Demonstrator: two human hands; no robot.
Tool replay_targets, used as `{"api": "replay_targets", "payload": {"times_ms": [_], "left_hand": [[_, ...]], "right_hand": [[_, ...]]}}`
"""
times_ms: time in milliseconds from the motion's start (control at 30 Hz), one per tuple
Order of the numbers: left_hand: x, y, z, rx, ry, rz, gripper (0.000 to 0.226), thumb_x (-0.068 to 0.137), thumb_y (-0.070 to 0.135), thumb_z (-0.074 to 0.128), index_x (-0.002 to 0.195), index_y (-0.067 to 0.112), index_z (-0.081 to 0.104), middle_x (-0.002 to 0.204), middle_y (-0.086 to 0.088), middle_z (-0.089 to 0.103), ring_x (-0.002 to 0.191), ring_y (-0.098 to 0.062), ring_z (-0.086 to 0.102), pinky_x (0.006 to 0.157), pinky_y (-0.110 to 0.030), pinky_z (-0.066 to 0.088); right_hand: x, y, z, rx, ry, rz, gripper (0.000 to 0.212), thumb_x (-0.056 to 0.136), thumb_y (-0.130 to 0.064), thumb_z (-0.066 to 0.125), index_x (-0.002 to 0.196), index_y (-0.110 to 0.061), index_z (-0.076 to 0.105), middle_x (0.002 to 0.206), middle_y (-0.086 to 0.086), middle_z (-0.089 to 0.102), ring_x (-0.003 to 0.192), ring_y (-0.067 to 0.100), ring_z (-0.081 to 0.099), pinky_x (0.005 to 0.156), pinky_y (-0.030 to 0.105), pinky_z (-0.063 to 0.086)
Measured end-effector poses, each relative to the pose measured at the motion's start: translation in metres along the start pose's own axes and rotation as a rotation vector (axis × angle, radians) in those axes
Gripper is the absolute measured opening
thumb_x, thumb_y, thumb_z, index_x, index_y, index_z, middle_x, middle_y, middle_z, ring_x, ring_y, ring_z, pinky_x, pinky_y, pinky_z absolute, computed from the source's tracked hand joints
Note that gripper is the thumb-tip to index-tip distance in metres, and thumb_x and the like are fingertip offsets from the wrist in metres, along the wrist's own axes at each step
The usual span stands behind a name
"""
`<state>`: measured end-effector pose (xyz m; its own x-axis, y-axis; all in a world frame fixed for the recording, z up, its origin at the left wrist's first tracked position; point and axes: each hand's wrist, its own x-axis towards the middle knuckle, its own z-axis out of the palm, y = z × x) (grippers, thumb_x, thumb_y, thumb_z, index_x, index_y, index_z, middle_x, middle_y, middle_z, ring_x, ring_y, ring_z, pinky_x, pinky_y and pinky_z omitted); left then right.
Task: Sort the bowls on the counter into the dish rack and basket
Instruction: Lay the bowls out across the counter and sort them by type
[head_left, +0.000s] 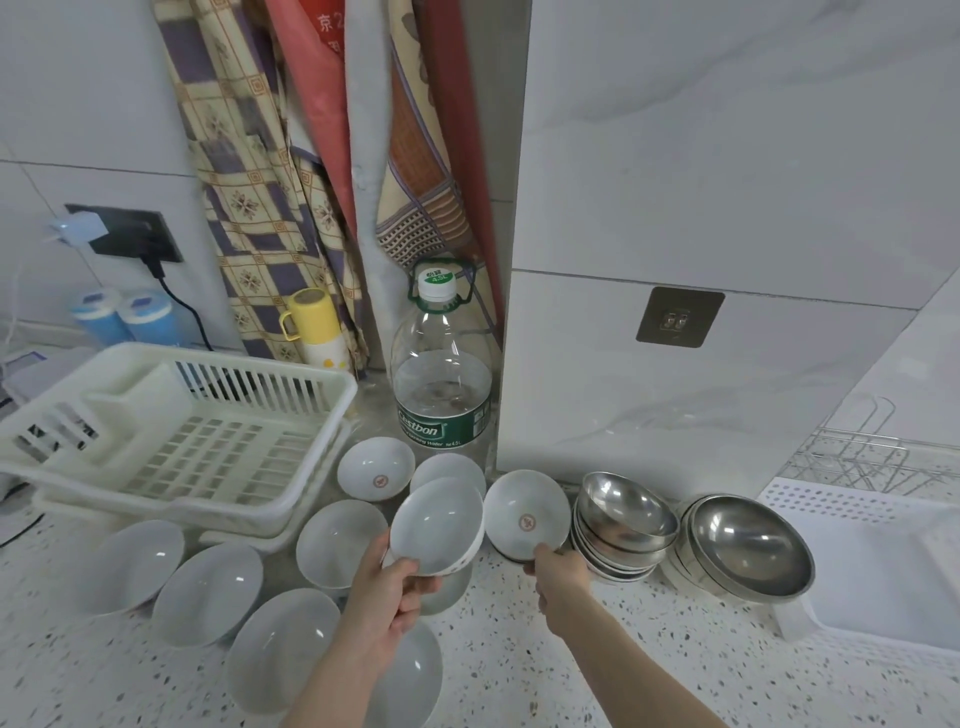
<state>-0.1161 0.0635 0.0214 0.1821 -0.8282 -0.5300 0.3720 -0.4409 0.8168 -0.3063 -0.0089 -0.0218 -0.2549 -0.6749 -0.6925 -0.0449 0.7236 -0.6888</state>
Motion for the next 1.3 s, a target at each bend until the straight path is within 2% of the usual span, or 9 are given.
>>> {"api": "replay_targets", "payload": {"times_ms": [200, 367, 467, 633, 767, 900, 1067, 1167, 1300], "left_hand": [[-0.012, -0.006, -0.008, -0.025, 0.001, 0.014, 0.043, 0.091, -0.007, 0.041, 0.115, 0.025, 0.058, 0.077, -0.023, 0.067, 0.038, -0.008, 0.051, 0.031, -0.017, 0.021], [-0.019, -0.008, -0.012, -0.019, -0.001, 0.020, 0.046, 0.091, -0.009, 0.040, 0.115, 0.025, 0.058, 0.084, -0.028, 0.064, 0.037, -0.008, 0.051, 0.030, -0.016, 0.019], [-0.023, -0.007, -0.013, -0.027, 0.002, 0.027, 0.045, 0.091, -0.009, 0.039, 0.113, 0.025, 0.058, 0.083, -0.029, 0.064, 0.035, -0.008, 0.049, 0.030, -0.015, 0.019], [-0.028, -0.007, -0.017, -0.042, 0.013, 0.039, 0.043, 0.092, -0.008, 0.040, 0.111, 0.026, 0.058, 0.070, -0.027, 0.065, 0.034, -0.008, 0.045, 0.031, -0.015, 0.020], [-0.031, -0.012, -0.025, -0.027, 0.036, 0.043, 0.045, 0.091, -0.006, 0.043, 0.117, 0.027, 0.058, 0.066, -0.021, 0.067, 0.046, -0.011, 0.043, 0.032, -0.017, 0.022], [-0.040, -0.020, -0.031, 0.003, 0.051, 0.061, 0.046, 0.090, -0.005, 0.045, 0.118, 0.028, 0.058, 0.065, -0.017, 0.069, 0.045, -0.010, 0.044, 0.032, -0.018, 0.023], [-0.059, -0.031, -0.030, 0.091, 0.033, 0.059, 0.051, 0.090, -0.004, 0.047, 0.119, 0.037, 0.056, 0.063, -0.013, 0.069, 0.050, -0.017, 0.041, 0.033, -0.018, 0.021], [-0.072, -0.038, -0.023, 0.165, -0.017, 0.027, 0.055, 0.090, -0.003, 0.047, 0.120, 0.044, 0.052, 0.063, -0.021, 0.067, 0.038, -0.012, 0.032, 0.034, -0.018, 0.021], [-0.085, -0.053, -0.017, 0.247, -0.038, -0.003, 0.056, 0.092, -0.002, 0.046, 0.122, 0.045, 0.050, 0.063, -0.024, 0.068, 0.035, -0.012, 0.030, 0.035, -0.017, 0.021]], "right_hand": [[-0.008, -0.006, 0.004, 0.035, 0.004, -0.014, 0.016, 0.092, -0.008, 0.044, 0.095, -0.002, 0.058, 0.078, 0.016, 0.069, 0.049, 0.015, 0.036, 0.043, 0.025, 0.030], [-0.018, -0.011, 0.008, 0.086, 0.000, -0.030, 0.022, 0.098, -0.020, 0.052, 0.112, -0.002, 0.053, 0.077, 0.017, 0.069, 0.046, 0.014, 0.035, 0.041, 0.024, 0.030], [-0.023, -0.014, 0.008, 0.126, -0.003, -0.039, 0.026, 0.097, -0.017, 0.054, 0.117, 0.000, 0.051, 0.080, 0.021, 0.069, 0.046, 0.014, 0.035, 0.041, 0.025, 0.030], [-0.042, -0.013, 0.003, 0.257, -0.055, -0.066, 0.024, 0.097, -0.009, 0.051, 0.117, 0.003, 0.052, 0.074, 0.020, 0.067, 0.037, 0.009, 0.031, 0.030, 0.018, 0.026], [-0.069, 0.002, -0.010, 0.322, -0.100, -0.149, 0.026, 0.094, -0.002, 0.044, 0.118, -0.001, 0.053, 0.072, 0.018, 0.069, 0.036, 0.007, 0.029, 0.032, 0.018, 0.025], [-0.095, 0.028, -0.028, 0.358, -0.108, -0.223, 0.026, 0.094, -0.002, 0.045, 0.118, -0.007, 0.054, 0.070, 0.019, 0.071, 0.037, 0.009, 0.027, 0.036, 0.020, 0.024], [-0.110, 0.067, -0.052, 0.423, -0.027, -0.204, 0.023, 0.094, -0.001, 0.046, 0.114, -0.002, 0.056, 0.067, 0.023, 0.071, 0.033, 0.010, 0.023, 0.035, 0.021, 0.021], [-0.110, 0.091, -0.062, 0.441, 0.048, -0.170, 0.025, 0.092, 0.000, 0.047, 0.115, -0.001, 0.056, 0.065, 0.025, 0.070, 0.031, 0.011, 0.023, 0.034, 0.020, 0.020], [-0.107, 0.111, -0.069, 0.396, 0.103, -0.151, 0.022, 0.090, 0.000, 0.046, 0.110, -0.002, 0.057, 0.063, 0.024, 0.069, 0.031, 0.011, 0.024, 0.034, 0.019, 0.021]]}}
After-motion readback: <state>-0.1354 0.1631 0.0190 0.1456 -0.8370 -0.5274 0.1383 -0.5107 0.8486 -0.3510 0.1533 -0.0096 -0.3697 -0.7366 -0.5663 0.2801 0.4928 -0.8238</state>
